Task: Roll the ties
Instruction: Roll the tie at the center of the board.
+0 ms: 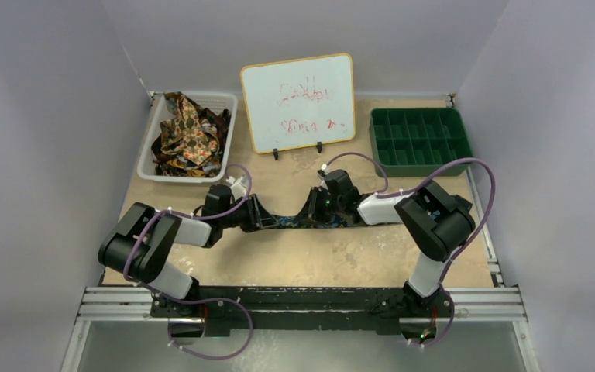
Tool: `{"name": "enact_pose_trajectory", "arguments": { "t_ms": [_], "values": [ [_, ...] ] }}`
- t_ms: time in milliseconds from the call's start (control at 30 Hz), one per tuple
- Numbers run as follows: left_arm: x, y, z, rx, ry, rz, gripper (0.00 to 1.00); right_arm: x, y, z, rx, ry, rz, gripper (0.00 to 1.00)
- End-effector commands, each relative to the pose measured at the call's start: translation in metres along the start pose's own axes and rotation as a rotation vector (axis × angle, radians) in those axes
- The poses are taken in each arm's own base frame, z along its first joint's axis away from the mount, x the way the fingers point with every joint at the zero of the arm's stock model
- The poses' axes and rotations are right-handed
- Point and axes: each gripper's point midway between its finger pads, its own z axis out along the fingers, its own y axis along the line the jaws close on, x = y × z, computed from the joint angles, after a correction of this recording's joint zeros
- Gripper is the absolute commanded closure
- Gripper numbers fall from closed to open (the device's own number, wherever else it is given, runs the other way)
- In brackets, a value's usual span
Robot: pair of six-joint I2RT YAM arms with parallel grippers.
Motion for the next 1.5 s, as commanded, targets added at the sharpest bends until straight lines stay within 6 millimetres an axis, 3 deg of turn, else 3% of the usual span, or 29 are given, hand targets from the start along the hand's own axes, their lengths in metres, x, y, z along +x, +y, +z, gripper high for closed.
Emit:
{"name": "enact_pose_trajectory", "arguments": {
  "t_ms": [0,200,333,533,633,800,1000,1200,1333,1467],
  "values": [
    [-0.007,-0.009,0.001,0.05,-0.025,0.022,0.68,0.002,-0.015,0.005,0.05,0.02,0.0,0.84],
    [-0.018,-0.013,0.002,0.037,-0.04,0.029,0.83,-0.002,-0.006,0.002,0.033,0.019,-0.024,0.83],
    [-0.023,-0.005,-0.003,-0.063,-0.043,0.003,1.0,-0.017,0.018,-0.01,-0.001,-0.021,-0.086,0.76],
    [-0.034,-0.004,-0.012,-0.157,-0.054,0.016,1.0,-0.036,0.047,-0.021,-0.026,-0.047,-0.185,0.74],
    [-0.037,-0.005,-0.015,-0.193,-0.045,0.0,1.0,-0.042,0.043,-0.024,0.018,-0.066,-0.216,0.74],
    [-0.047,-0.008,-0.025,-0.257,-0.068,-0.011,1.0,-0.049,0.008,-0.02,0.192,-0.083,-0.221,0.81],
    [-0.055,-0.016,-0.03,-0.282,-0.04,0.048,1.0,-0.048,-0.008,-0.015,0.246,-0.085,-0.215,0.83],
    [-0.049,-0.008,-0.034,-0.332,0.02,0.082,1.0,-0.029,-0.01,-0.019,0.211,-0.041,-0.208,0.84],
    [-0.056,-0.008,-0.042,-0.378,0.005,0.117,1.0,-0.005,0.011,-0.013,0.049,0.099,-0.263,0.81],
    [-0.064,-0.009,-0.05,-0.432,0.003,0.172,1.0,-0.009,0.018,-0.006,0.043,0.113,-0.298,0.82]
  ]
}}
